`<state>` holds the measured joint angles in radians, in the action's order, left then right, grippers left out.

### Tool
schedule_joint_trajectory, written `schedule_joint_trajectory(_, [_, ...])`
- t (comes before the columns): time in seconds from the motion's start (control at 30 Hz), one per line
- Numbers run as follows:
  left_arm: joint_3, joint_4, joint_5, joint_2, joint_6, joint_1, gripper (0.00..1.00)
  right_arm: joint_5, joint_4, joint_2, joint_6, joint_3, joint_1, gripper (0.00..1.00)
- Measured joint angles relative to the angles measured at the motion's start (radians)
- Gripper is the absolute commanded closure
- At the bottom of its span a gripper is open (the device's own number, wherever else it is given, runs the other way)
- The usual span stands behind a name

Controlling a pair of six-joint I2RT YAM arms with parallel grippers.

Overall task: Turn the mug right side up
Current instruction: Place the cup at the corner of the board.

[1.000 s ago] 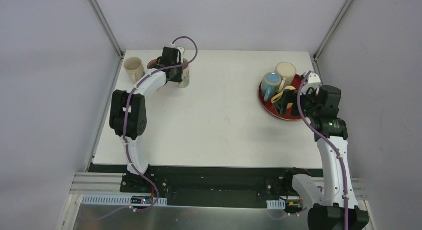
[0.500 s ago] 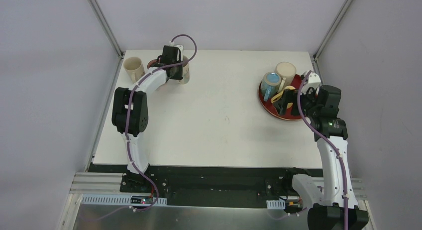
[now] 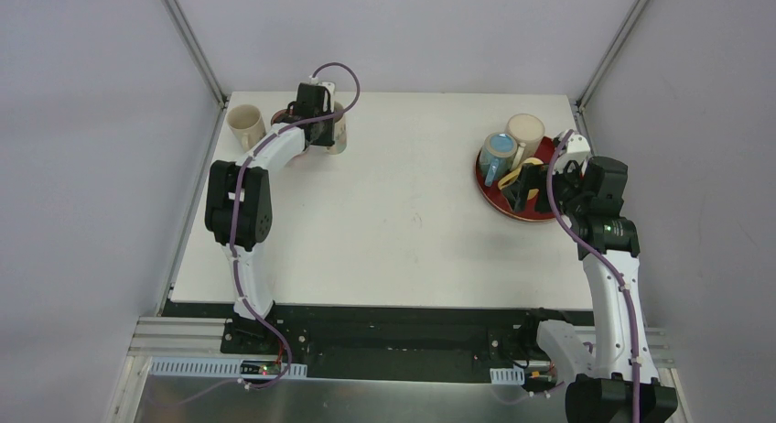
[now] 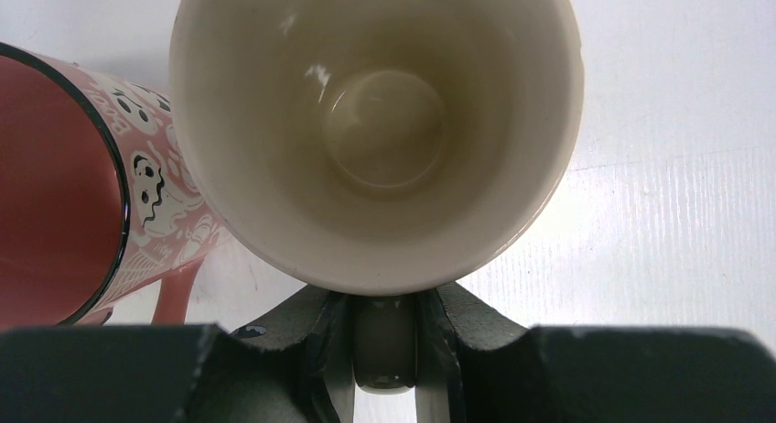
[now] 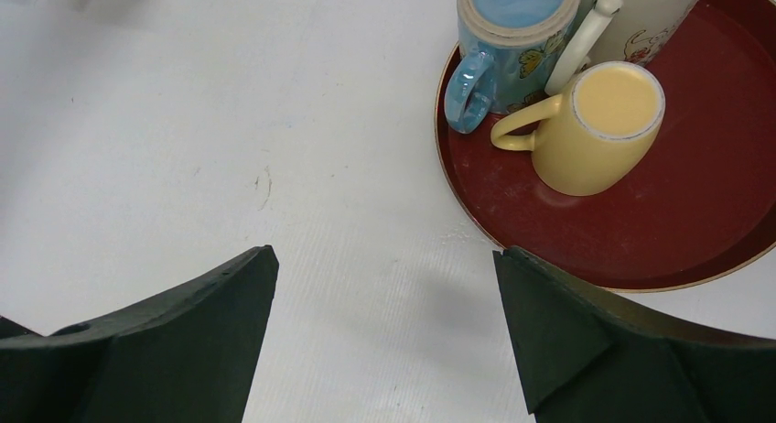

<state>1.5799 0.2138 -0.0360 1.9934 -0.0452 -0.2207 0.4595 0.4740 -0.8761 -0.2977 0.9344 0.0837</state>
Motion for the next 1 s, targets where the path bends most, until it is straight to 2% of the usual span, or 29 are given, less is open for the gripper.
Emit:
schedule_joint_trajectory(0.13, [0.000,0.000,0.000,0.000,0.000,0.000,0.79,0.002,0.000,0.000,0.002,0.000,0.000,0.01])
schedule_joint_trajectory(0.3, [0.000,0.000,-0.001,0.000,0.000,0.000,0.50,0.002,0.000,0.000,0.002,0.000,0.000,0.02])
schedule_joint_trajectory(0.4, [0.000,-0.003,-0.001,0.000,-0.003,0.000,0.41,0.002,0.000,0.000,0.002,0.000,0.000,0.02])
schedule_joint_trajectory(0.73, [-0.001,-0.007,0.000,-0.002,-0.016,0.000,0.03,0.002,0.000,0.000,0.003,0.000,0.000,0.01])
schedule_joint_trajectory(1.0, [-0.025,0.000,0.019,-0.065,-0.020,0.000,0.01,0.002,0.000,-0.010,0.007,0.000,0.005,0.02])
